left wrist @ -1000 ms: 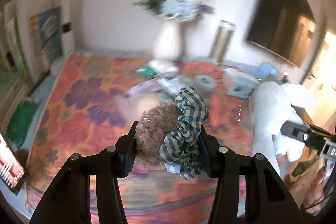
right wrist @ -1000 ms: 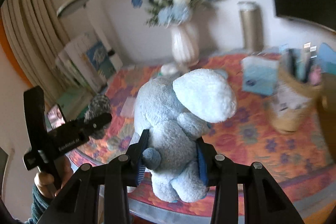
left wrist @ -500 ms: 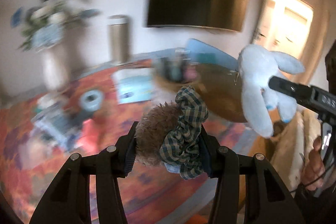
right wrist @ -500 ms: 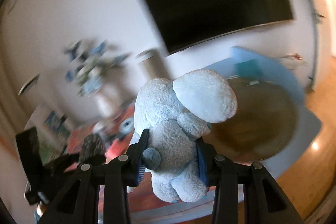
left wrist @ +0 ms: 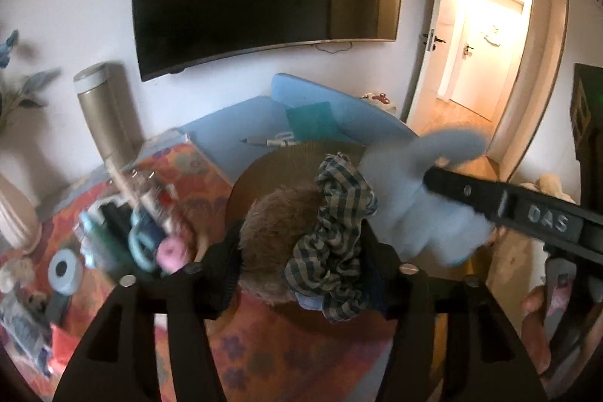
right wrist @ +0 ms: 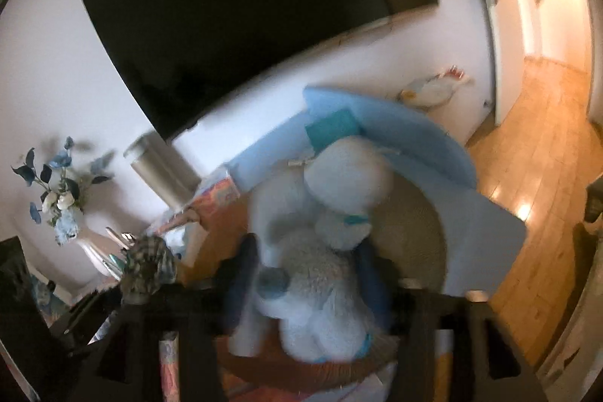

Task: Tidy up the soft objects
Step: 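Carry the elephant and scrunchie to the woven basket and release both, then return both grippers to the bed, then grasp the coral-pink packet with the right gripper while the left grasps the translucent pouch, then carry the pink packet and pouch to the woven basket and release both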

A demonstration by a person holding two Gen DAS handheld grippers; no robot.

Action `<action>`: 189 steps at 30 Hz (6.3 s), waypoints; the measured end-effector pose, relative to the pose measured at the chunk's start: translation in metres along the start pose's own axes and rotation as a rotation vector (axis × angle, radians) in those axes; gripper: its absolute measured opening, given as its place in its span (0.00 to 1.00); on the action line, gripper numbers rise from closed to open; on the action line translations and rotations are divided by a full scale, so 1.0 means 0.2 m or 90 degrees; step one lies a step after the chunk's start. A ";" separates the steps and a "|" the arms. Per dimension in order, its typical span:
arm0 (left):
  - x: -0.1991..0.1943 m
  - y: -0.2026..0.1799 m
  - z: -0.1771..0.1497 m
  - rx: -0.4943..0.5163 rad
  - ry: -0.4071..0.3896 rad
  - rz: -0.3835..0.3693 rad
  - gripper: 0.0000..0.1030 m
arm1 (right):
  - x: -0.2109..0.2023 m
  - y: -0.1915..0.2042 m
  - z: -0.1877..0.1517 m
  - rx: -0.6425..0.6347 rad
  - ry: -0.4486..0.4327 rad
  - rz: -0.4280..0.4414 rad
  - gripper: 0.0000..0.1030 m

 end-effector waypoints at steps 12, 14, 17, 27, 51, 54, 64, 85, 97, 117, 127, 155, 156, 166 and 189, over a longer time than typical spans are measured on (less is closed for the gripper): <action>-0.17 0.08 -0.10 -0.028 -0.005 -0.031 0.75 | -0.08 -0.01 -0.06 -0.013 0.016 0.010 0.61; -0.26 0.15 -0.13 -0.037 -0.012 -0.017 0.75 | -0.10 0.08 -0.09 -0.028 0.015 0.029 0.61; -0.39 0.31 -0.18 -0.062 -0.022 0.012 0.75 | -0.14 0.27 -0.15 -0.067 0.016 0.068 0.61; -0.89 1.02 -0.46 -0.176 -0.036 0.216 0.75 | -0.33 1.05 -0.46 -0.229 0.004 0.232 0.74; -1.22 1.89 -1.18 -0.348 0.015 0.410 0.75 | 0.39 1.53 -1.29 -0.298 0.185 0.278 0.84; -1.22 1.88 -1.18 -0.342 0.019 0.410 0.75 | 0.43 1.52 -1.32 -0.285 0.214 0.275 0.89; -1.21 1.88 -1.19 -0.338 0.025 0.408 0.75 | 0.45 1.50 -1.33 -0.259 0.236 0.276 0.89; -0.89 1.93 -0.77 -0.100 0.080 0.289 0.96 | 0.64 1.60 -1.28 -0.090 0.320 0.291 0.68; -0.76 1.86 -0.97 -0.160 0.127 0.187 0.41 | 0.62 1.64 -1.30 -0.143 0.263 0.307 0.43; -1.20 1.61 -1.16 -0.302 0.085 0.288 0.57 | 0.32 1.54 -1.42 -0.451 0.278 0.254 0.48; -1.25 1.63 -1.19 -0.268 0.082 0.290 0.78 | 0.31 1.46 -1.45 -0.405 0.258 0.303 0.82; -1.10 1.38 -1.09 -0.191 0.068 0.204 0.40 | 0.13 1.44 -1.39 -0.395 0.202 0.280 0.39; -1.10 1.37 -1.08 -0.189 0.068 0.200 0.40 | 0.11 1.42 -1.37 -0.391 0.198 0.278 0.39; -1.07 1.10 -0.88 -0.146 0.031 0.135 0.40 | -0.02 1.21 -1.17 -0.330 0.181 0.261 0.39; -0.26 -0.10 -0.03 0.002 0.014 -0.143 0.40 | -0.30 0.04 -0.09 -0.049 -0.008 0.053 0.39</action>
Point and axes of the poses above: each gripper's, at about its wrist camera, not at the fingertips, and x roughly the way its jaws point, y to its left, z to its top, the point moved 7 cm from there along x, roughly the way its jaws point, and after that the axes turned 11 degrees about -y, right-handed, at the moved point
